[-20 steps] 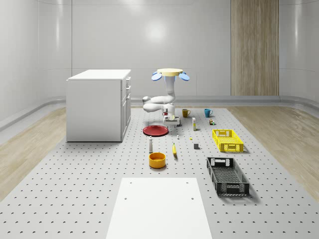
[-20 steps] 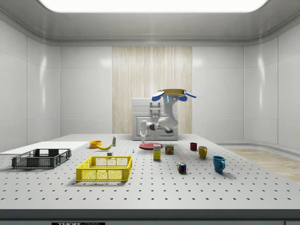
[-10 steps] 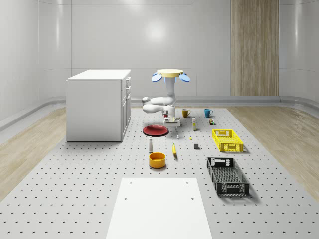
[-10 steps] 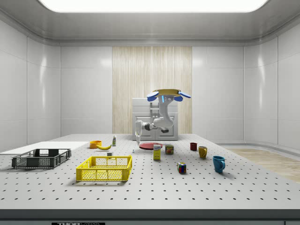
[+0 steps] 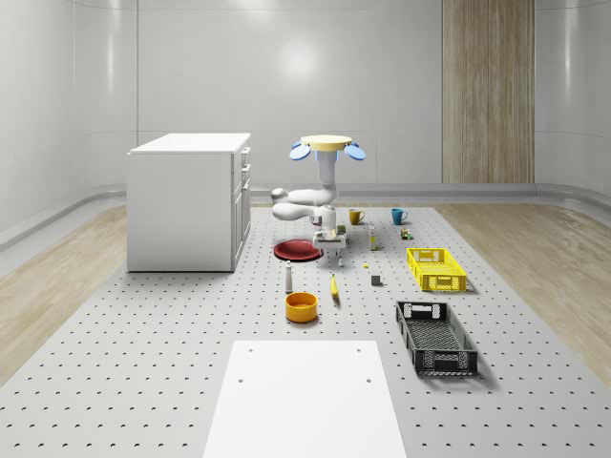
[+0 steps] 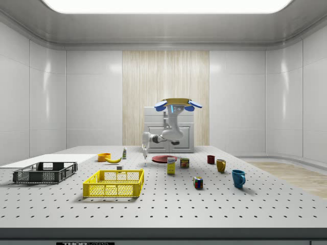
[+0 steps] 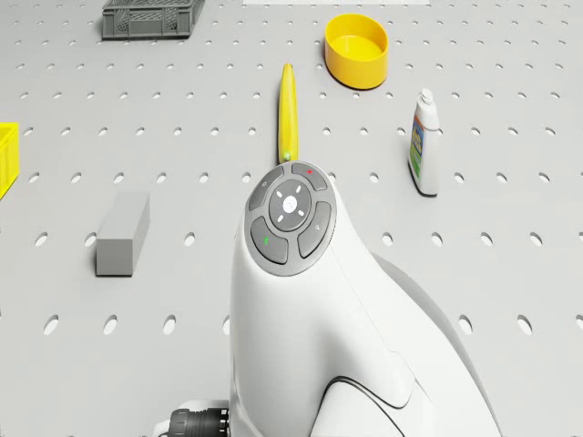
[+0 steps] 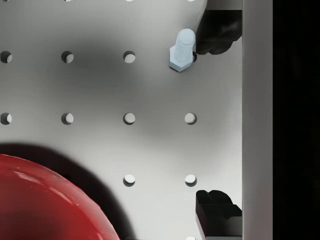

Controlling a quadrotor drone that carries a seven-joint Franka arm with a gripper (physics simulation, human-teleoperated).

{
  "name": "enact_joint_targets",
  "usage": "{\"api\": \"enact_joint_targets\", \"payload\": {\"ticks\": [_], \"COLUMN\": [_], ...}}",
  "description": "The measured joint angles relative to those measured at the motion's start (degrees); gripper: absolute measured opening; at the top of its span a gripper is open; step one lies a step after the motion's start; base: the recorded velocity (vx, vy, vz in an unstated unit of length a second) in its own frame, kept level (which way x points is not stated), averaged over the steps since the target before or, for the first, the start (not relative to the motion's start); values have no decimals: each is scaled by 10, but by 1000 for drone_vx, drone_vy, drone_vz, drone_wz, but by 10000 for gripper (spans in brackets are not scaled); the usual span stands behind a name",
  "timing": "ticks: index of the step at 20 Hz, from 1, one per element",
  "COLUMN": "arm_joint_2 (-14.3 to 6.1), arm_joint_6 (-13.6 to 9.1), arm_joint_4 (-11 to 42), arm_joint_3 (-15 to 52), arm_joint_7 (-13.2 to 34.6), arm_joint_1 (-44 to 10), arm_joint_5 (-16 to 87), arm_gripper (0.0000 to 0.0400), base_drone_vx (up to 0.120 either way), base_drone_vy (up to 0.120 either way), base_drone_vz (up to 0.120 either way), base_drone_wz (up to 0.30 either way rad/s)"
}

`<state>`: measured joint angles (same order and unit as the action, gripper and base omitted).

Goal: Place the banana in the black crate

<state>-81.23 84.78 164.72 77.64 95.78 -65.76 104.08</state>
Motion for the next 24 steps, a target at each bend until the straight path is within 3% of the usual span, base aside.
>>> {"api": "enact_joint_targets", "payload": {"ticks": [24], "arm_joint_2": [-30], "arm_joint_6": [28], "arm_joint_4": [-1], "arm_joint_3": [5], "arm_joint_7": [6], "arm_joint_1": [-7], "arm_joint_5": [-12], "arm_gripper": [400], "base_drone_vx": [120], "base_drone_vy": [-2], "base_drone_vz": [0], "base_drone_wz": [0]}}
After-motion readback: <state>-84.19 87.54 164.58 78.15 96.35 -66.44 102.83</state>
